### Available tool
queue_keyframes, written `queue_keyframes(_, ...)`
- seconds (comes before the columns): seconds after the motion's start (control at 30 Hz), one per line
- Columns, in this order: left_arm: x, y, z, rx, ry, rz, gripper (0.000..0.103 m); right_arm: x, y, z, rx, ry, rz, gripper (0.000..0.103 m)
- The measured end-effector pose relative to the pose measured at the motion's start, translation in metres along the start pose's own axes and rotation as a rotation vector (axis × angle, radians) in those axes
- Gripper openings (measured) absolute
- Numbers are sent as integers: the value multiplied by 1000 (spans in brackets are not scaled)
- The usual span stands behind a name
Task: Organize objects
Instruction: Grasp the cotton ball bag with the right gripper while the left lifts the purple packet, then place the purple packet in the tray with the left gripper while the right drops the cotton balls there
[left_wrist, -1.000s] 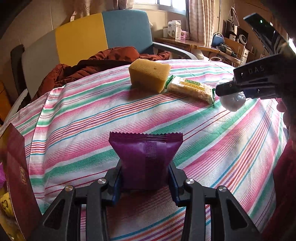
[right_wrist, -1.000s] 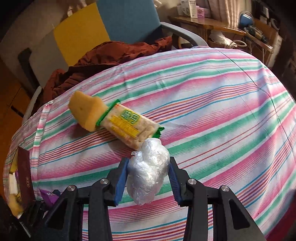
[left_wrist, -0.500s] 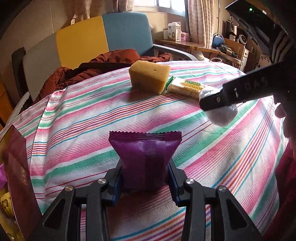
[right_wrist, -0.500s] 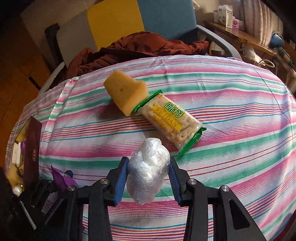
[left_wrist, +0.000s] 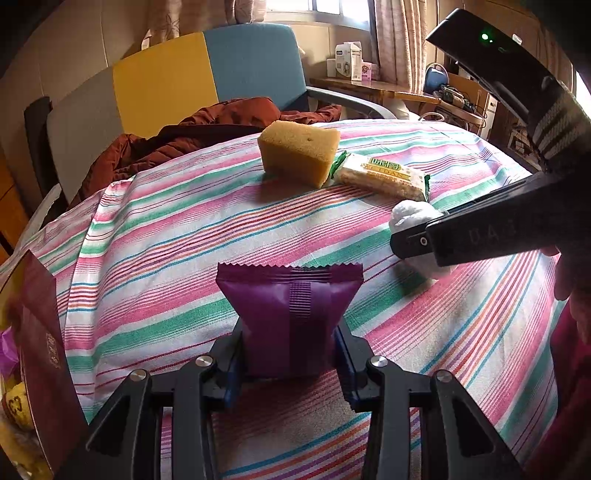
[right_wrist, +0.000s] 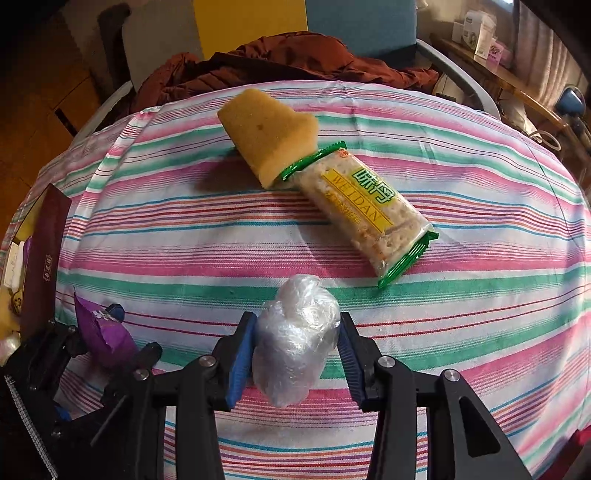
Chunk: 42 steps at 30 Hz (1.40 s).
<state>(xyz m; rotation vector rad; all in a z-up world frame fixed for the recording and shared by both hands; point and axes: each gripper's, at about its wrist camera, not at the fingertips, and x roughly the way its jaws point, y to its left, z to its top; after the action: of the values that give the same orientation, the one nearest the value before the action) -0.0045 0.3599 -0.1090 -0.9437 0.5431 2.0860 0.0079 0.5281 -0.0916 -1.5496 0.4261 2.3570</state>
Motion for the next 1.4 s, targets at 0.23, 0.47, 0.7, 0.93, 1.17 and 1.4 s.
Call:
queue_keyframes(0.23, -22, 2, -6, -1, 5, -27, 41, 2, 6, -3, -38, 15, 3, 45)
queue_keyframes(0.47, -67, 8, -13, -21, -36, -73, 41, 2, 22, -9, -121, 17, 12, 46)
queue_keyframes(0.7, -133, 32, -17, -64, -129, -97, 41, 1, 32, -14, -161, 6, 13, 46)
queue_keyframes(0.93, -175, 80, -29, -162, -176, -36, 41, 3, 41, -16, -182, 5, 5, 46)
queue_keyframes(1.17, -197, 144, -63, -317, -158, 76, 41, 3, 47, -18, -199, -2, -12, 46)
queue_keyframes(1.4, -220, 204, -111, -490, -123, 168, 41, 3, 57, -22, -212, 16, 3, 45)
